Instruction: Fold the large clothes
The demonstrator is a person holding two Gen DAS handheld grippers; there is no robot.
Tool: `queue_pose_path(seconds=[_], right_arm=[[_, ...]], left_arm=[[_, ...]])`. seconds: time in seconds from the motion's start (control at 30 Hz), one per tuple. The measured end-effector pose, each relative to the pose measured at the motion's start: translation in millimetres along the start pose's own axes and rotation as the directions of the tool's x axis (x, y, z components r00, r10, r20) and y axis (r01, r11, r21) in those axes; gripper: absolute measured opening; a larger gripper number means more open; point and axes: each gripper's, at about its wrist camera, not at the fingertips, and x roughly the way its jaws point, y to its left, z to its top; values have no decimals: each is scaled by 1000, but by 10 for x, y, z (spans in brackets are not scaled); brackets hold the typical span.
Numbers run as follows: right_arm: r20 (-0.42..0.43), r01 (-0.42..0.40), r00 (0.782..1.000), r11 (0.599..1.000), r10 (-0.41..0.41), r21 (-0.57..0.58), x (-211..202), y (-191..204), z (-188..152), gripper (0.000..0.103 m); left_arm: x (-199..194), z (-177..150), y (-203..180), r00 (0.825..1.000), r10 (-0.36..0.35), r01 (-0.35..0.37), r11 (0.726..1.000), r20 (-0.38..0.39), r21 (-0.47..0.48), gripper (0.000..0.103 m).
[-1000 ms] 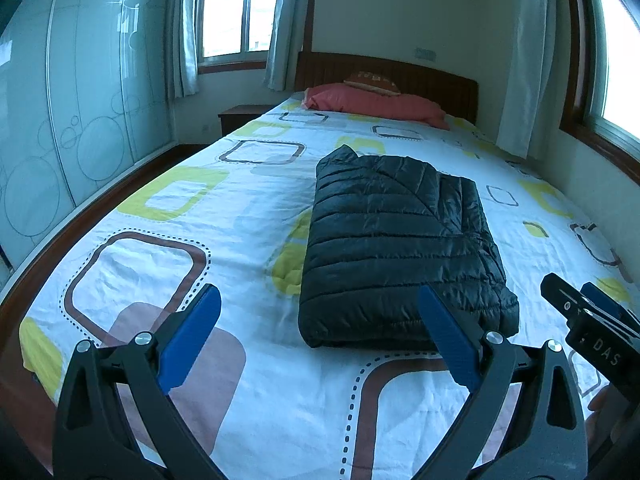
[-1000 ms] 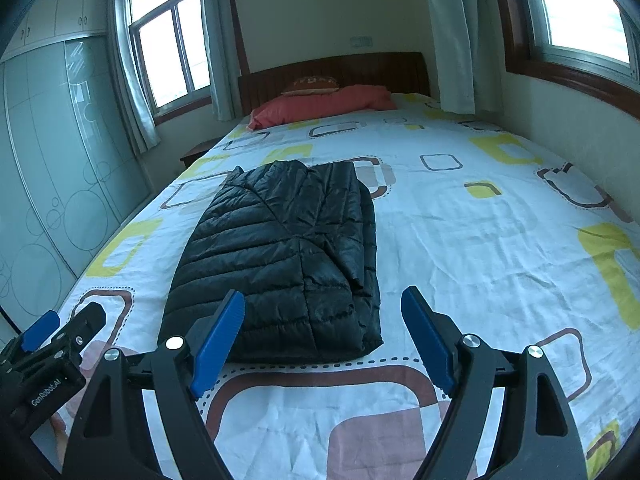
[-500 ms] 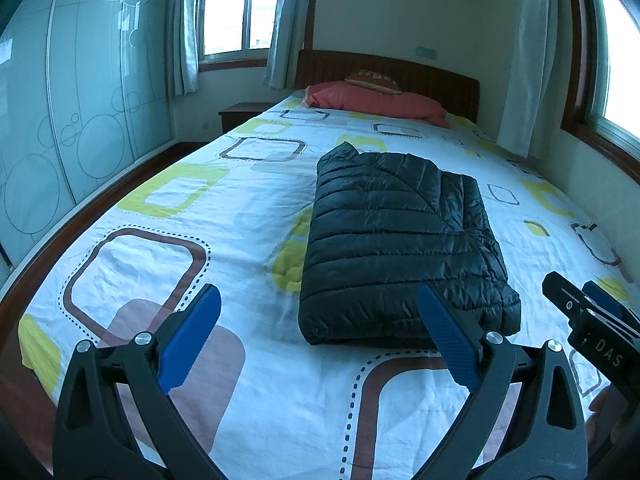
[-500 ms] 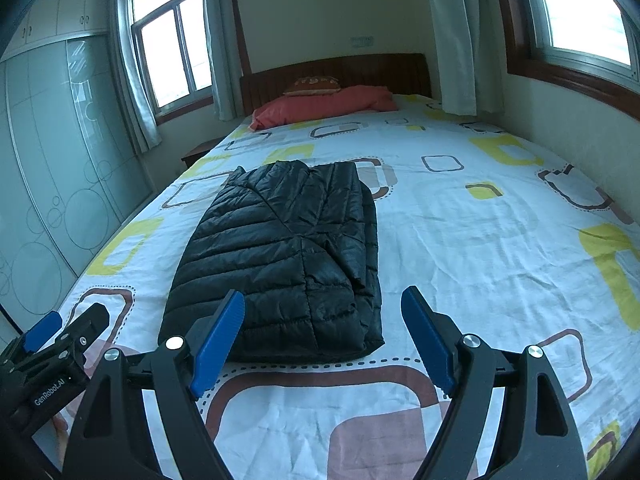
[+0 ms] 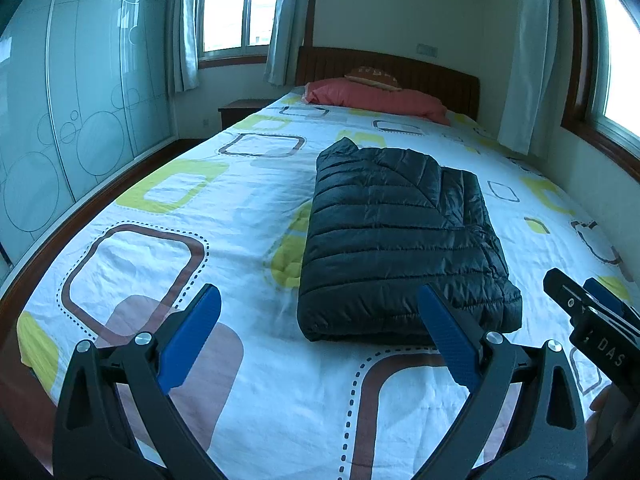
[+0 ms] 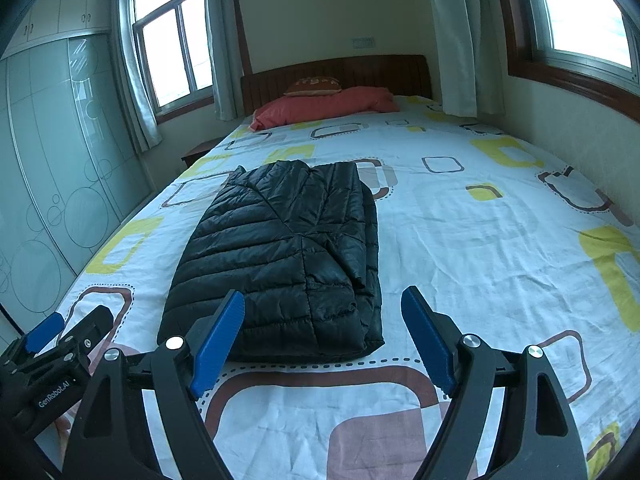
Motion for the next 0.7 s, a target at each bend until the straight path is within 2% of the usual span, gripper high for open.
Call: queue_pose_path(seconds=[0.7], right_arm=[[2, -1, 1000, 1000, 1, -6, -2, 17, 15, 79]], left_arm=[[21, 38, 37, 1000, 5, -5, 1000, 12, 9, 99]])
